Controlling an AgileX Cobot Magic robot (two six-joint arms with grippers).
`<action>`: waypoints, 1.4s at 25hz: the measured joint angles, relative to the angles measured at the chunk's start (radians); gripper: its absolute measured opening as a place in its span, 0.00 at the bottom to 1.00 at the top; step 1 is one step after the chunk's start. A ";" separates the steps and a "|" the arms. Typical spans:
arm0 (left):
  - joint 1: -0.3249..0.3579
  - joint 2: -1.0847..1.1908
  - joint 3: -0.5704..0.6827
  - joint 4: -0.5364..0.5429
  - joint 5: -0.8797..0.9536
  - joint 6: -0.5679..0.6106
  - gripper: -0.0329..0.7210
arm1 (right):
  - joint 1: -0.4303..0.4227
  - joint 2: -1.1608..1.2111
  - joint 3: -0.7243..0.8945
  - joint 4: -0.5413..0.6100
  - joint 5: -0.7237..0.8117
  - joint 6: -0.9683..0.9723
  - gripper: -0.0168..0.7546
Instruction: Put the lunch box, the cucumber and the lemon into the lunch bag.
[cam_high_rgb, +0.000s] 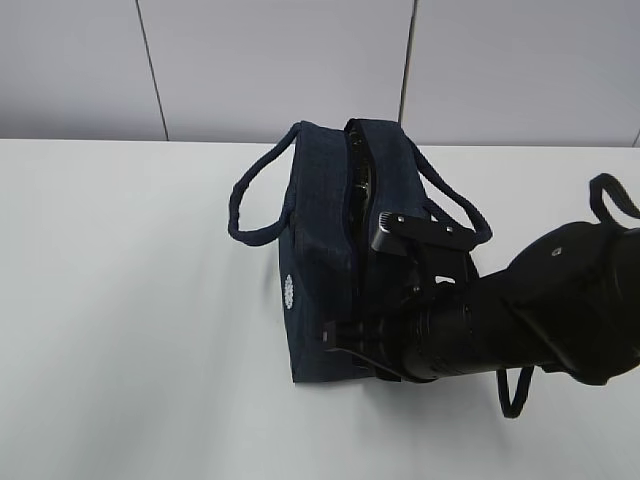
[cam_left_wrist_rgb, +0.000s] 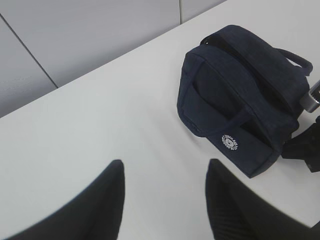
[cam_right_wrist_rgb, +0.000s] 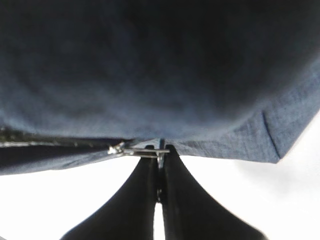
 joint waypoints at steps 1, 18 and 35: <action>0.000 0.000 0.000 0.000 0.000 0.000 0.52 | 0.000 0.000 0.000 0.000 0.000 0.000 0.02; 0.000 0.002 0.000 -0.012 0.002 0.000 0.52 | 0.000 -0.056 0.000 -0.023 0.141 0.000 0.02; 0.000 0.016 0.000 -0.024 0.007 0.000 0.52 | 0.000 -0.223 0.000 -0.048 0.184 0.000 0.02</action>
